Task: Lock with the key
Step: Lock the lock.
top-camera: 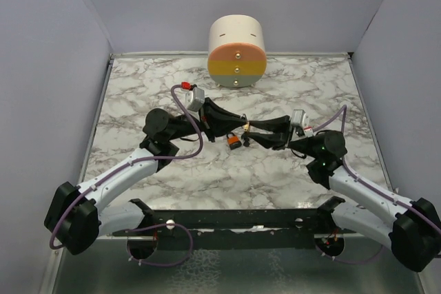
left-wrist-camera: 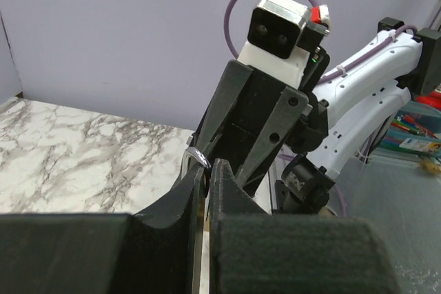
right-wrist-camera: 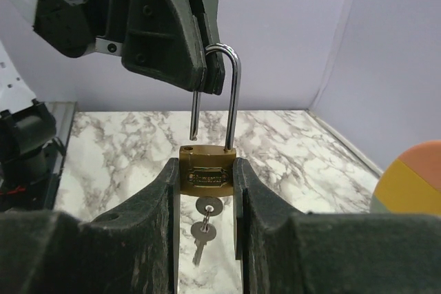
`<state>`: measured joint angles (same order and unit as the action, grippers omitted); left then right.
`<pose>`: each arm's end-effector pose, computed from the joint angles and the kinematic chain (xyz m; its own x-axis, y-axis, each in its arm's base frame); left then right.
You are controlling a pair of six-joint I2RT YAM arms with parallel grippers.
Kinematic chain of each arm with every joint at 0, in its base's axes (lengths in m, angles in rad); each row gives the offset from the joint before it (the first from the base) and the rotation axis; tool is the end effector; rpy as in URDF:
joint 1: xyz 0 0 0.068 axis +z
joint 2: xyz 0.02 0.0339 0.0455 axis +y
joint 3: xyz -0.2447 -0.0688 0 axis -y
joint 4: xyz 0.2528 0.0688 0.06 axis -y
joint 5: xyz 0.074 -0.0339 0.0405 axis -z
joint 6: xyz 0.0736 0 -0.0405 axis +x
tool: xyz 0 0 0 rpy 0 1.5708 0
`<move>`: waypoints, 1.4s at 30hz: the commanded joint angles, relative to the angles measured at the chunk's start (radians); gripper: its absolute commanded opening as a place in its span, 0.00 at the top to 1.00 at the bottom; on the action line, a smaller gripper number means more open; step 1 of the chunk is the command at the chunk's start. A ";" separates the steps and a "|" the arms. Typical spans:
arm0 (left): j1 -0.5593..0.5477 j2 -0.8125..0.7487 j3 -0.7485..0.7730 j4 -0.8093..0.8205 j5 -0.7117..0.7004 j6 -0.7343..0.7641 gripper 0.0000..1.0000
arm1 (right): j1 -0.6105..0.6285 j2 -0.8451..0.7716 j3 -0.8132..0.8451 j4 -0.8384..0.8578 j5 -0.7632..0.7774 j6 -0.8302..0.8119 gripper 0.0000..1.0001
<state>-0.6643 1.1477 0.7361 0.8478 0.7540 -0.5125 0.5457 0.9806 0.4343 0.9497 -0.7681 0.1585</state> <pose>0.1980 -0.2190 0.3444 -0.1700 -0.3209 -0.9317 0.9805 0.0391 -0.1924 0.1852 0.1723 0.2866 0.1862 0.2459 -0.9513 -0.9609 0.2474 -0.1241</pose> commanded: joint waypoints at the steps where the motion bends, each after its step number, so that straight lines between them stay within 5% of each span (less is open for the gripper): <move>1: -0.018 -0.022 0.010 -0.040 -0.075 -0.017 1.00 | 0.127 -0.042 0.047 -0.166 0.234 -0.231 0.99; 21: -0.049 -0.061 -0.033 -0.142 -0.275 0.018 1.00 | 0.272 -0.091 0.008 -0.108 0.555 -0.356 0.99; 42: -0.097 -0.054 -0.064 -0.142 -0.292 0.021 1.00 | 0.311 -0.107 0.030 -0.078 0.661 -0.362 0.99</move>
<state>-0.7410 1.0847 0.7055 0.7383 0.4385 -0.4801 0.8452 0.9077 0.4397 0.7635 -0.1398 -0.1978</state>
